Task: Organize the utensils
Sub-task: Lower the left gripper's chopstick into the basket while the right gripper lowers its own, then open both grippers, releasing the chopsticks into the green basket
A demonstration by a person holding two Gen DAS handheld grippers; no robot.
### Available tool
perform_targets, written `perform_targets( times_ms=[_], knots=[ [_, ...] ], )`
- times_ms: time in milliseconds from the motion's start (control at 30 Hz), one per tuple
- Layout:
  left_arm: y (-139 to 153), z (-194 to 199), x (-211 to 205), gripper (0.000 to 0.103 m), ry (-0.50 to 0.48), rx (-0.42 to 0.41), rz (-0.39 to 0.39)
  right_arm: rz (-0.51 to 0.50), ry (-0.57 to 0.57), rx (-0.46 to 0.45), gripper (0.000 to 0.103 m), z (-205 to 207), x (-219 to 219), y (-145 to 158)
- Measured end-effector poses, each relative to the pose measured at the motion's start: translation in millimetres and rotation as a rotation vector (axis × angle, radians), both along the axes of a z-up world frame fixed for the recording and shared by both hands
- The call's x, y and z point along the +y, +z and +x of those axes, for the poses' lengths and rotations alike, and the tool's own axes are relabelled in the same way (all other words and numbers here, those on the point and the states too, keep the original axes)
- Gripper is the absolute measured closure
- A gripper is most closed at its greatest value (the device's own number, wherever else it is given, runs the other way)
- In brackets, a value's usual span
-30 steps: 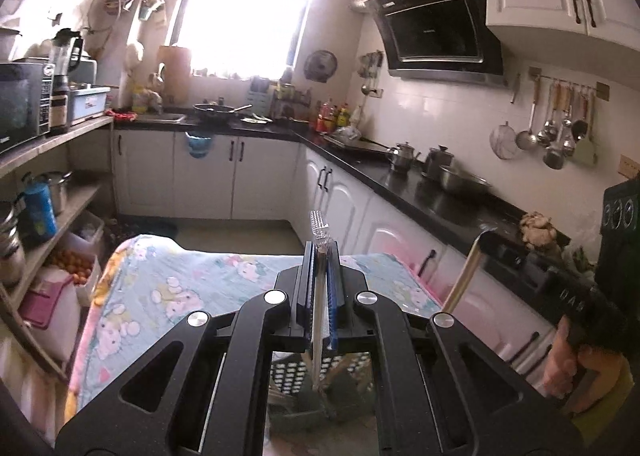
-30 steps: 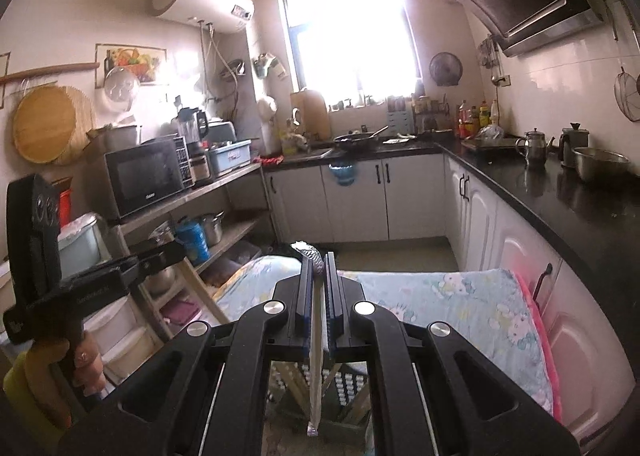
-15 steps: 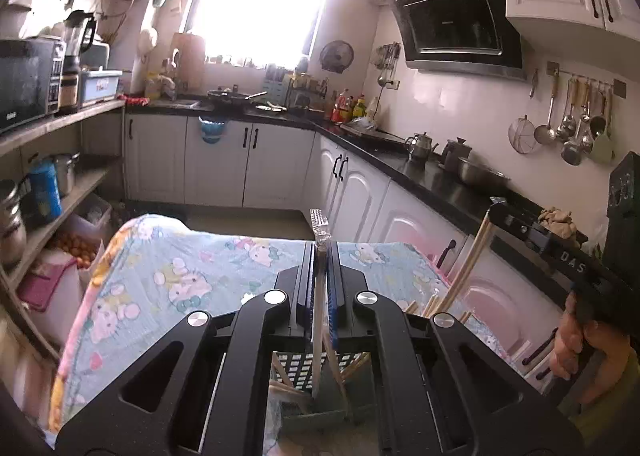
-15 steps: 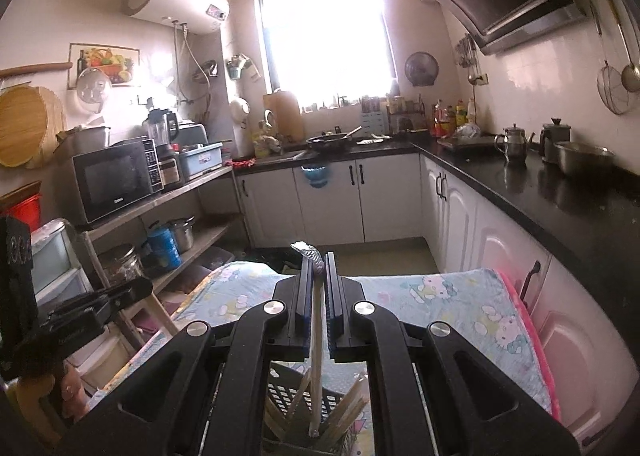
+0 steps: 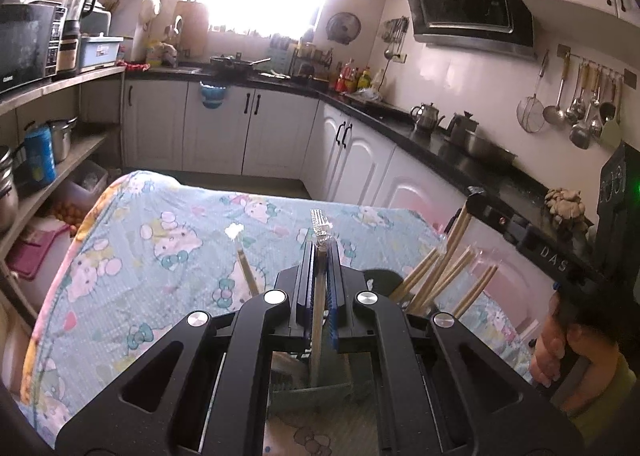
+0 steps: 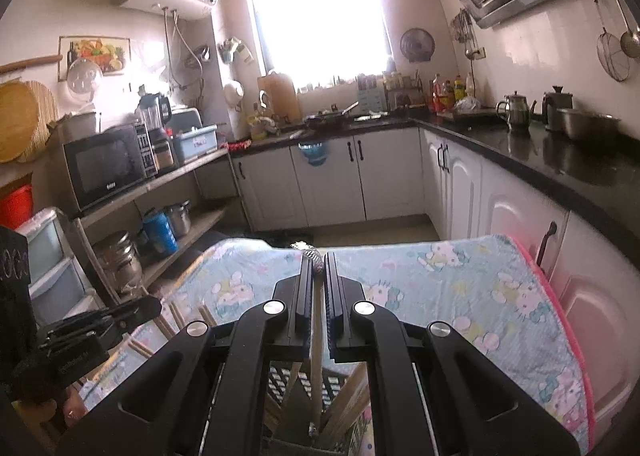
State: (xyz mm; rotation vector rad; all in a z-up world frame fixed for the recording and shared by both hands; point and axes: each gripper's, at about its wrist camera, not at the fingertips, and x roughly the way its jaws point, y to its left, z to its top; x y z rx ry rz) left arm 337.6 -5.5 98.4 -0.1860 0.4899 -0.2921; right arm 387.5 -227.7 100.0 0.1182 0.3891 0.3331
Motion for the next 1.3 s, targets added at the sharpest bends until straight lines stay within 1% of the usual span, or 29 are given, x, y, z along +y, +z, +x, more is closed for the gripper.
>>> perform_targets(
  times_ms=[200, 367, 467, 500, 533, 567, 600, 700, 733, 767, 833, 900, 933, 1000, 1033, 1100, 1133, 1200, 1233, 1267, 1300],
  knots=[
    [-9, 1, -2, 0.102, 0.002, 0.021, 0.011, -0.019, 0.009, 0.034, 0.097, -1, 4, -13],
    [-13, -1, -2, 0.102, 0.002, 0.027, 0.018, -0.042, 0.022, 0.057, 0.097, -4, 7, -17],
    [-13, -4, -1, 0.101, 0.002, 0.036, 0.019, -0.065, 0.013, 0.055, 0.096, -10, 8, -17],
    [-13, -5, -1, 0.098, 0.001, 0.039, 0.018, -0.067, 0.013, 0.063, 0.095, -11, 7, -17],
    [-12, -8, -2, 0.096, 0.000, 0.040, 0.019, -0.064, 0.013, 0.069, 0.089, -12, 6, -17],
    [-12, -10, -2, 0.091, 0.001, 0.039, 0.022, -0.061, 0.013, 0.076, 0.084, -14, 5, -17],
    [-11, -12, -2, 0.086, 0.001, 0.039, 0.026, -0.060, 0.012, 0.078, 0.082, -16, 3, -17],
    [-9, -19, -2, 0.083, 0.002, 0.041, 0.034, -0.065, 0.007, 0.077, 0.081, -24, -1, -15],
    [-9, -21, -2, 0.082, 0.004, 0.042, 0.036, -0.065, 0.003, 0.078, 0.078, -26, -3, -14],
    [-8, -23, -2, 0.079, 0.004, 0.044, 0.036, -0.062, 0.002, 0.080, 0.075, -30, -5, -13],
    [-6, -28, -2, 0.074, 0.003, 0.045, 0.036, -0.062, 0.001, 0.075, 0.072, -37, -9, -10],
    [-3, -36, -2, 0.068, -0.001, 0.040, 0.039, -0.071, -0.002, 0.066, 0.071, -45, -12, -6],
    [-1, -39, -2, 0.067, -0.002, 0.038, 0.044, -0.076, -0.004, 0.064, 0.069, -49, -13, -4],
    [2, -46, -2, 0.059, 0.000, 0.036, 0.047, -0.079, -0.004, 0.060, 0.066, -58, -16, -1],
    [4, -51, -1, 0.057, 0.001, 0.031, 0.046, -0.080, -0.004, 0.057, 0.063, -62, -17, 0],
    [7, -59, -2, 0.048, 0.003, 0.023, 0.048, -0.084, 0.001, 0.049, 0.058, -74, -19, 2],
    [8, -64, -2, 0.044, 0.001, 0.020, 0.050, -0.087, 0.002, 0.044, 0.055, -79, -19, 3],
    [8, -72, -3, 0.038, -0.004, 0.017, 0.055, -0.096, 0.005, 0.035, 0.049, -90, -20, 4],
    [8, -75, -4, 0.036, -0.003, 0.016, 0.058, -0.099, 0.008, 0.032, 0.043, -96, -21, 4],
    [7, -80, -4, 0.031, -0.004, 0.018, 0.061, -0.099, 0.009, 0.029, 0.036, -100, -22, 4],
    [6, -85, -4, 0.029, -0.009, 0.021, 0.061, -0.095, 0.007, 0.025, 0.033, -107, -23, 3]
  ],
)
